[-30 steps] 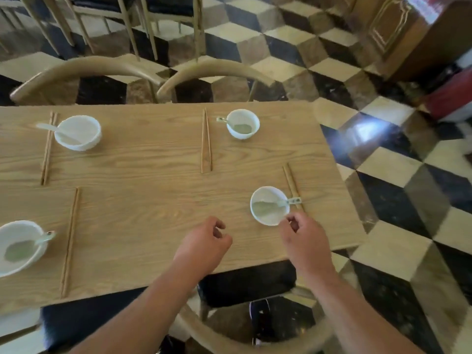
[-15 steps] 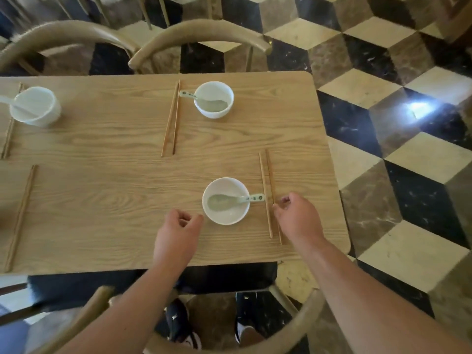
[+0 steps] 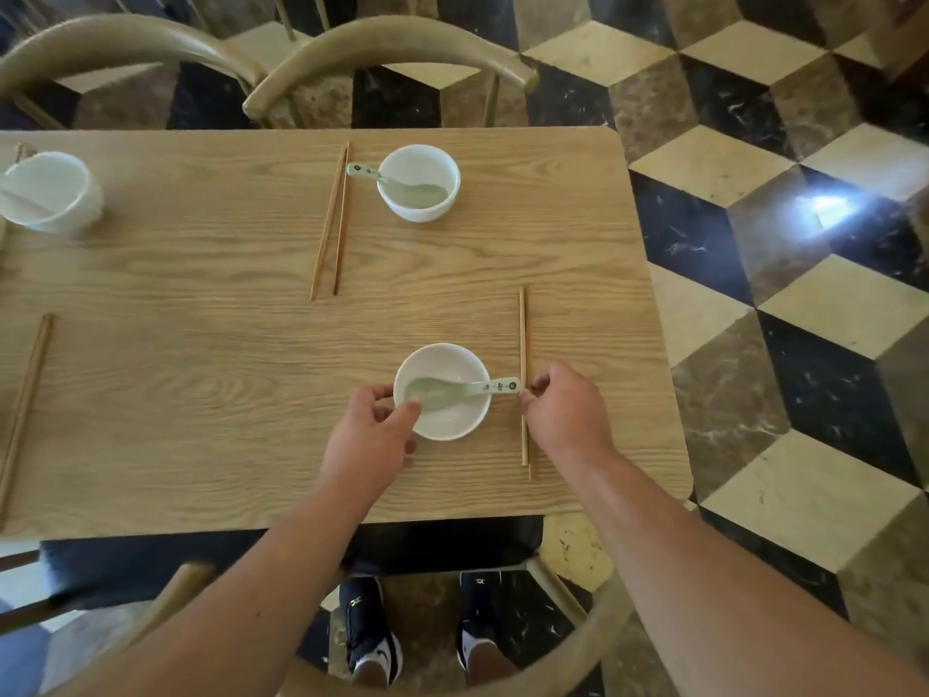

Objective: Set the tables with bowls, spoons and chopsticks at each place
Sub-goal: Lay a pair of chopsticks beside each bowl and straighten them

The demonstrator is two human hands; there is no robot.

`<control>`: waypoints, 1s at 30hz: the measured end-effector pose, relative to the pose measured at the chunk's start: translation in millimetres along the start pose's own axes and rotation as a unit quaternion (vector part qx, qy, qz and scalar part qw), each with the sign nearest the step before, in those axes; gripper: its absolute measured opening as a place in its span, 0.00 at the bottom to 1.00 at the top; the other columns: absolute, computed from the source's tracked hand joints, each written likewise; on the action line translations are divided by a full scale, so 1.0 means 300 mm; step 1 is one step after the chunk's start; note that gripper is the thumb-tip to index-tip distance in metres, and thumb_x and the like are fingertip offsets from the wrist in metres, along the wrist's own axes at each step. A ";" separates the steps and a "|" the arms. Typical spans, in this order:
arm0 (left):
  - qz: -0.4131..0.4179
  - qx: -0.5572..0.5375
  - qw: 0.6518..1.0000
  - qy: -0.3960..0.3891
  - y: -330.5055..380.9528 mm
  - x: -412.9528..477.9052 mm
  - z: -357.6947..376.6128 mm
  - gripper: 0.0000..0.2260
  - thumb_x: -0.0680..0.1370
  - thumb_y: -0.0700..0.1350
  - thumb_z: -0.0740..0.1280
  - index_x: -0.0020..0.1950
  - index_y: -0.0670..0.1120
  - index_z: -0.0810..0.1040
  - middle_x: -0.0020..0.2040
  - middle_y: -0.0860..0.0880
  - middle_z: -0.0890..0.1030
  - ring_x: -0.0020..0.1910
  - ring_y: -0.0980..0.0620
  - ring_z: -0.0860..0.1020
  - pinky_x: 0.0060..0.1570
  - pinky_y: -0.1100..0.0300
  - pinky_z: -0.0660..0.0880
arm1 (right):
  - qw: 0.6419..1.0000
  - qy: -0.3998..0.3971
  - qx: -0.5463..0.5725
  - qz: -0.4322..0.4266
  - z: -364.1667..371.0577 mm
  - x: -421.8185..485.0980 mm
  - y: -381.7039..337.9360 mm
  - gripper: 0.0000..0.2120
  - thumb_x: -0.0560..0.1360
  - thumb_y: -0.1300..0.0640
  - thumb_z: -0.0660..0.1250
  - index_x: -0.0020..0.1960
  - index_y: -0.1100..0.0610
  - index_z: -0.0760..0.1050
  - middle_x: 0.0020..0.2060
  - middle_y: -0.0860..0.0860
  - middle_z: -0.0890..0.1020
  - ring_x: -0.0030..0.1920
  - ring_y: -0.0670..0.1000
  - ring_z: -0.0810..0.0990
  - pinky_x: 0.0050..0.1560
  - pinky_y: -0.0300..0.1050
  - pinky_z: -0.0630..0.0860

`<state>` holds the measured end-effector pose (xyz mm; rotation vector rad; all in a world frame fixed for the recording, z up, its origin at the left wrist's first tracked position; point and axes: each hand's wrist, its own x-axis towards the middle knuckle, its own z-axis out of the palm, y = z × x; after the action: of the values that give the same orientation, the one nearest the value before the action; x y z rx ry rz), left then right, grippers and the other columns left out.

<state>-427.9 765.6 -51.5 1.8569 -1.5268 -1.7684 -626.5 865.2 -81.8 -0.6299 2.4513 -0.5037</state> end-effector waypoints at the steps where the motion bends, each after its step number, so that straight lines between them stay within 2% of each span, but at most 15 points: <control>1: -0.004 -0.002 1.000 -0.006 -0.002 -0.001 -0.002 0.16 0.83 0.54 0.70 0.69 0.54 0.75 0.54 0.50 0.85 0.47 0.49 0.87 0.45 0.51 0.85 | 1.000 -0.005 0.003 0.015 -0.001 0.004 -0.001 0.08 0.80 0.51 0.72 0.52 0.54 0.78 0.44 0.48 0.83 0.45 0.53 0.83 0.44 0.49 0.80; 6: -0.004 -0.006 1.000 -0.014 -0.002 0.003 -0.005 0.17 0.82 0.53 0.71 0.70 0.52 0.74 0.56 0.51 0.85 0.48 0.50 0.87 0.44 0.53 0.85 | 0.998 -0.029 0.013 0.053 -0.002 0.024 -0.014 0.09 0.78 0.48 0.74 0.45 0.53 0.80 0.39 0.51 0.86 0.40 0.56 0.88 0.47 0.56 0.86; 11: -0.006 -0.017 1.000 -0.015 0.000 0.015 0.000 0.17 0.83 0.52 0.71 0.69 0.52 0.74 0.55 0.51 0.85 0.48 0.49 0.87 0.42 0.55 0.84 | 0.995 -0.060 0.029 0.073 -0.007 0.035 -0.013 0.12 0.79 0.49 0.74 0.41 0.56 0.82 0.30 0.52 0.86 0.32 0.55 0.87 0.44 0.58 0.87; 17: -0.017 -0.030 0.999 -0.017 -0.016 0.044 -0.002 0.16 0.84 0.46 0.69 0.72 0.50 0.75 0.55 0.50 0.86 0.48 0.48 0.88 0.40 0.58 0.83 | 0.986 -0.098 0.081 0.109 -0.014 0.054 -0.011 0.11 0.79 0.52 0.75 0.42 0.57 0.82 0.34 0.56 0.87 0.35 0.58 0.89 0.42 0.60 0.88; 21: -0.027 -0.039 0.999 -0.020 -0.025 0.053 0.001 0.18 0.84 0.45 0.69 0.74 0.50 0.74 0.56 0.49 0.86 0.48 0.48 0.88 0.45 0.55 0.85 | 0.983 -0.108 0.088 0.118 -0.016 0.058 -0.014 0.13 0.79 0.52 0.75 0.40 0.58 0.82 0.35 0.58 0.87 0.37 0.60 0.90 0.44 0.61 0.88; 25: -0.032 -0.046 0.998 -0.019 -0.026 0.057 0.000 0.18 0.84 0.45 0.70 0.73 0.50 0.75 0.56 0.48 0.86 0.49 0.48 0.88 0.44 0.56 0.84 | 0.983 -0.111 0.086 0.116 -0.013 0.062 -0.016 0.12 0.79 0.53 0.75 0.40 0.58 0.81 0.35 0.58 0.88 0.38 0.60 0.90 0.44 0.61 0.88; 28: -0.035 -0.049 0.998 -0.020 -0.022 0.057 -0.001 0.17 0.84 0.45 0.70 0.73 0.50 0.74 0.56 0.48 0.86 0.49 0.48 0.88 0.43 0.56 0.84 | 0.984 -0.104 0.091 0.115 -0.012 0.063 -0.017 0.11 0.78 0.57 0.75 0.39 0.56 0.78 0.38 0.60 0.88 0.38 0.62 0.90 0.45 0.62 0.87; 30: -0.036 -0.055 0.998 -0.022 -0.023 0.057 0.001 0.17 0.83 0.45 0.70 0.72 0.51 0.74 0.56 0.48 0.86 0.50 0.48 0.88 0.44 0.56 0.84 | 0.983 -0.103 0.097 0.119 -0.009 0.064 -0.019 0.09 0.77 0.60 0.75 0.42 0.55 0.76 0.40 0.60 0.87 0.38 0.61 0.90 0.45 0.62 0.87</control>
<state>-428.1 756.5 -67.7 1.8536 -1.3631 -1.8964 -640.5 851.1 -84.9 -0.2873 2.2094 -0.5433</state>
